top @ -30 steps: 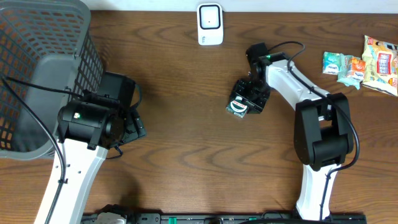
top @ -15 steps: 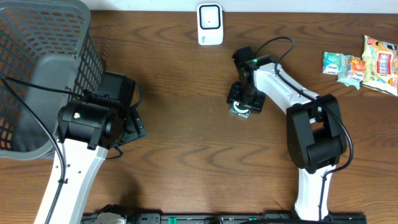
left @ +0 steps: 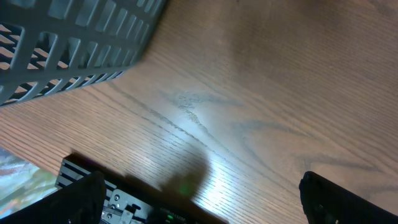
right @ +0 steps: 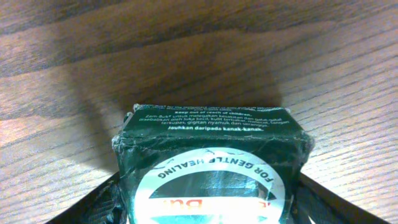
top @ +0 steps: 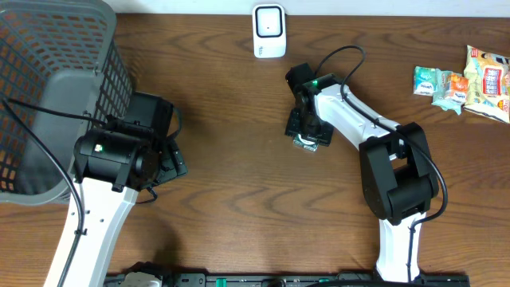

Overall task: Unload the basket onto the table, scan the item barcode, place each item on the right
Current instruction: 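Lift the green tin and carry it toward the scanner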

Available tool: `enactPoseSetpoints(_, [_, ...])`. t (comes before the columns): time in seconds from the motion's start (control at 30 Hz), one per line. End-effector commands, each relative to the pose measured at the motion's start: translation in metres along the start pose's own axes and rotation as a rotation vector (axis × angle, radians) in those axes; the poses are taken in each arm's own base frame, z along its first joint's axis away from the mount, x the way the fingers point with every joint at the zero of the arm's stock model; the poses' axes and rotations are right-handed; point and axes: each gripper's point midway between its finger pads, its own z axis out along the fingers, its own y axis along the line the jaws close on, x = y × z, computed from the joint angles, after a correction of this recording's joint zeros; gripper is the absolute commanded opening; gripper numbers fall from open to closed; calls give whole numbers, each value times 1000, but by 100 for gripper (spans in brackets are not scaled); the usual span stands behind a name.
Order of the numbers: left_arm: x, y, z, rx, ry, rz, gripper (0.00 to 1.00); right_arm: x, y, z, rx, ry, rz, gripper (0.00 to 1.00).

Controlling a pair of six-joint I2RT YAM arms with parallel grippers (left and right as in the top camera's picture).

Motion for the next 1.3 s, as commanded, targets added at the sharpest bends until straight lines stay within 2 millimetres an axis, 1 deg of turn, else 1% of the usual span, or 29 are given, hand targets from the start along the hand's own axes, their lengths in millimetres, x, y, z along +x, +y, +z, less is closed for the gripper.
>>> enactPoseSetpoints(0.0, [0,1,0,3,3,-17,98,0,-4,0,7,-6,13,63])
enactPoseSetpoints(0.07, [0,1,0,3,3,-17,98,0,-3,0,3,-2,13,62])
enactPoseSetpoints(0.1, [0,1,0,3,3,-17,98,0,-3,0,3,-1,12,64])
enactPoseSetpoints(0.13, [1,1,0,3,4,-17,98,0,-3,0,3,-1,6,64])
enactPoseSetpoints(0.17, [1,1,0,2,4,-17,98,1,-2,0,-1,1,-3,63])
enactPoseSetpoints(0.23, [0,1,0,3,4,-18,98,2,-1,-1,-10,10,-5,56])
enactPoseSetpoints(0.33, [1,1,0,3,4,-17,98,3,4,-5,-43,34,1,55])
enactPoseSetpoints(0.37, [1,1,0,3,4,-17,98,3,6,-7,-58,43,2,57])
enactPoseSetpoints(0.43, [1,1,0,3,4,-17,98,4,15,-12,-115,71,-34,59])
enactPoseSetpoints(0.5, [0,1,0,3,3,-17,98,7,21,-18,-163,103,-53,58])
enactPoseSetpoints(0.57, [1,1,0,3,4,-17,98,9,24,-22,-195,135,-43,56])
enactPoseSetpoints(0.73, [0,1,0,3,3,-17,98,18,36,-33,-327,238,-28,57])
enactPoseSetpoints(0.83, [0,1,0,3,3,-17,98,19,42,-40,-408,285,-26,57])
enactPoseSetpoints(1.07, [1,1,0,3,4,-17,98,19,53,-61,-606,386,-5,57])
enactPoseSetpoints(1.17, [1,1,0,3,4,-17,98,19,62,-76,-731,435,-10,56])
enactPoseSetpoints(1.27, [1,1,0,3,4,-17,97,19,75,-98,-881,486,-18,56])
